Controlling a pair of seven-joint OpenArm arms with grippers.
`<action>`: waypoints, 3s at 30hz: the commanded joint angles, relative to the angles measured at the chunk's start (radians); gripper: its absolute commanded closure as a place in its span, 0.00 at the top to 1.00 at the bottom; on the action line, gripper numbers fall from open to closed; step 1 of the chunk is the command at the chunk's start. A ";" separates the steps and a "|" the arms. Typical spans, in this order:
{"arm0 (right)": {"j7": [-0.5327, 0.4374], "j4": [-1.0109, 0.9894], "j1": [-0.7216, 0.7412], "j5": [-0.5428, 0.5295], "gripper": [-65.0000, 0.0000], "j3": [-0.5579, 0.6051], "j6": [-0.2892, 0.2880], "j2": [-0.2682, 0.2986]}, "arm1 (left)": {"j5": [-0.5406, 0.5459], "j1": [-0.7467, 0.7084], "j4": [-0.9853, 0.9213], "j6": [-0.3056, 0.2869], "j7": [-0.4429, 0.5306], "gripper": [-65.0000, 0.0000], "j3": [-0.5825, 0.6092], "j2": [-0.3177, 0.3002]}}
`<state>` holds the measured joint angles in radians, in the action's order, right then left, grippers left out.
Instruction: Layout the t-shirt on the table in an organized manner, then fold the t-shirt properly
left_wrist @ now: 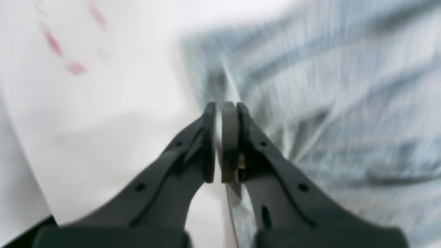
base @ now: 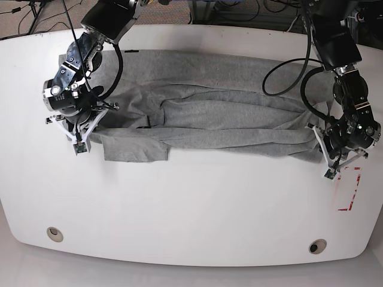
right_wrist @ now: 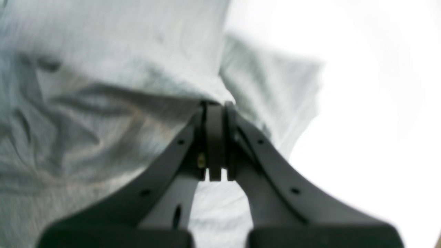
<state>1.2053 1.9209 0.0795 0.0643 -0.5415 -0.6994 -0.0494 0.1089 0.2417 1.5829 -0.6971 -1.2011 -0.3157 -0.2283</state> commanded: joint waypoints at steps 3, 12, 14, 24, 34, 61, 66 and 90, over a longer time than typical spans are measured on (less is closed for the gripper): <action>0.032 0.059 0.035 -0.007 0.00 0.002 0.001 0.026 | 0.005 0.041 0.050 -0.001 0.011 0.01 -0.023 0.007; 0.092 0.076 0.061 -0.013 0.00 0.002 0.001 0.055 | 0.004 0.057 0.055 -0.001 0.011 0.01 -0.029 0.005; 0.092 0.075 0.061 -0.014 0.00 0.002 0.001 0.069 | -0.001 0.054 0.055 -0.001 0.011 0.01 -0.030 0.004; 0.092 0.073 0.058 -0.016 0.00 0.002 0.001 0.073 | 0.004 0.012 0.009 -0.001 0.011 0.26 -0.035 -0.015; 0.092 0.068 0.056 -0.016 0.00 0.002 0.001 0.072 | 0.005 0.018 -0.123 -0.001 0.014 0.44 -0.136 0.011; 0.092 0.068 0.055 -0.017 0.00 0.002 0.001 0.070 | 0.154 0.063 -0.218 -0.001 0.008 0.52 -0.135 0.028; 0.092 0.068 0.055 -0.017 0.00 0.002 0.001 0.070 | 0.143 0.064 -0.220 -0.001 0.008 0.52 -0.135 0.028; 0.090 0.067 0.056 -0.017 0.00 0.001 0.001 0.069 | 0.091 0.069 -0.335 -0.001 0.037 0.42 -0.081 0.036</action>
<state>1.3132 1.9728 0.1165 0.0509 -0.5396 -0.6994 0.0105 0.1925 0.2855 1.2331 -0.6968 -1.1736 -0.3965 -0.1787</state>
